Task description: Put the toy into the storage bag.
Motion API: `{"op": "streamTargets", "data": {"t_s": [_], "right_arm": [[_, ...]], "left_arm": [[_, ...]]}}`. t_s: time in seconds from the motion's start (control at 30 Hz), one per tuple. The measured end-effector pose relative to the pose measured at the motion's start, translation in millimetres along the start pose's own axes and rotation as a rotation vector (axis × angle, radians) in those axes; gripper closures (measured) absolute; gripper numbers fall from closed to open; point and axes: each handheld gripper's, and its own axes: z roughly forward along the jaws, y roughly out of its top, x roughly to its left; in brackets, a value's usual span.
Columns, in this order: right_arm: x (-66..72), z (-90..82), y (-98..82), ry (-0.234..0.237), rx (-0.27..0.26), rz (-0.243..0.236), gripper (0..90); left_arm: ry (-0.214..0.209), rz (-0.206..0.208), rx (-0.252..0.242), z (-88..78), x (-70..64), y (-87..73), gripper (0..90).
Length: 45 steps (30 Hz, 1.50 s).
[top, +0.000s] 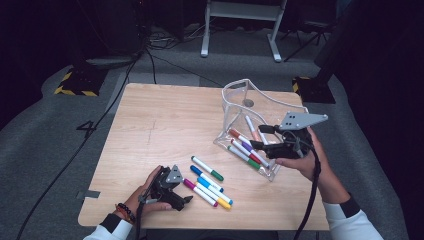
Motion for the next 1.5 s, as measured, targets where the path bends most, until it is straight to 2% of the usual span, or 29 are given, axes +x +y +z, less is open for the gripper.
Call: {"op": "streamTargets", "data": {"t_s": [0.17, 0.23, 0.27, 0.5, 0.53, 0.77, 0.87, 0.93, 1.1, 1.2, 1.3, 1.5], "right_arm": [[19.6, 16.4, -11.4, 0.038, 0.015, -0.038, 42.1], [25.9, 23.3, -16.1, 0.039, 0.023, -0.055, 42.5], [30.1, 30.1, -20.3, 0.058, 0.031, -0.054, 42.6], [47.9, 69.6, -42.8, 0.100, 0.095, -0.102, 45.1], [48.4, 78.9, -48.3, 0.114, 0.107, -0.100, 45.8], [41.4, 132.1, -79.4, 0.135, 0.203, -0.063, 48.1], [40.4, 148.3, -87.2, 0.132, 0.225, -0.073, 49.2], [38.9, 157.2, -91.0, 0.154, 0.245, -0.061, 49.4], [38.6, 173.3, -98.0, 0.187, 0.261, -0.043, 49.6], [37.6, 181.7, -102.4, 0.176, 0.285, -0.039, 53.1], [35.0, 185.3, -104.1, 0.149, 0.304, -0.007, 55.8], [30.6, 182.2, -107.5, 0.115, 0.286, 0.019, 73.6]], "left_arm": [[0.000, -0.001, -0.001, 0.1, -0.1, 0.0, 0.5], [0.000, -0.002, -0.001, 0.1, -0.1, 0.0, 0.5], [0.000, -0.001, 0.000, 0.0, -0.1, 0.0, 0.5], [0.001, -0.001, 0.000, 0.0, -0.1, 0.0, 0.5], [0.001, 0.000, 0.000, 0.0, -0.1, 0.0, 0.5], [0.001, -0.001, -0.001, 0.0, -0.1, 0.0, 0.5], [0.001, -0.001, -0.001, 0.0, -0.1, 0.0, 0.5], [0.001, -0.001, -0.001, 0.1, -0.1, 0.0, 0.5], [0.001, 0.000, 0.000, 0.0, -0.1, 0.0, 0.5], [0.001, 0.000, 0.000, 0.0, -0.1, 0.0, 0.5], [0.000, 0.000, 0.000, 0.0, -0.1, 0.0, 0.5], [0.002, -0.002, -0.002, 0.0, -0.3, -0.1, 0.5]]}}
